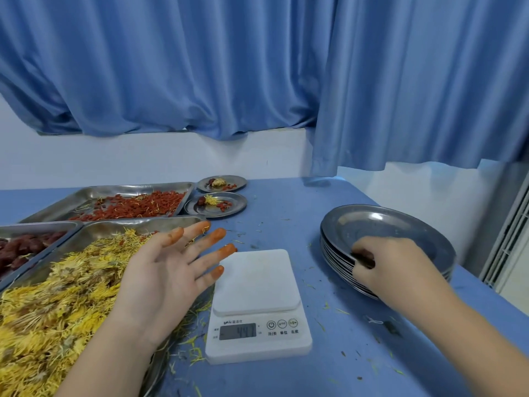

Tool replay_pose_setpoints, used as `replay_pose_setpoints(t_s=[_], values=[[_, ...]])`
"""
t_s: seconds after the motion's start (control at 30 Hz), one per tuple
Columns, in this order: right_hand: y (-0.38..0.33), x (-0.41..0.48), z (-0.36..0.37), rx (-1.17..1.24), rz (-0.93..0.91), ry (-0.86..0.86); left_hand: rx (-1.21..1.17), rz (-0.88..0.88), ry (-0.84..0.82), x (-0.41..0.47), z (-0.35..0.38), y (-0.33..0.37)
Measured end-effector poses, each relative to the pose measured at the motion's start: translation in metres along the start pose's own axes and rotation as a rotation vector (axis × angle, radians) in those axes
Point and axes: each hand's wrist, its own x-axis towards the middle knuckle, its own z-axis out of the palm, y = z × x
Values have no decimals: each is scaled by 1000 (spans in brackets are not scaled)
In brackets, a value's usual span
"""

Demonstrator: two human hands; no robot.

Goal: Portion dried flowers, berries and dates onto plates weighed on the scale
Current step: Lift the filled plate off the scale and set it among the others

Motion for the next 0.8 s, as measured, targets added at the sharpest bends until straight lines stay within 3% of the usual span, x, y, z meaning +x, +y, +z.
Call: replay_pose_setpoints(t_s=[0.5, 0.8], values=[[-3, 1, -1, 18, -71, 166, -23, -3, 6, -2, -1, 1], [-3, -1, 1, 60, -142, 165, -27, 4, 17, -3, -4, 2]])
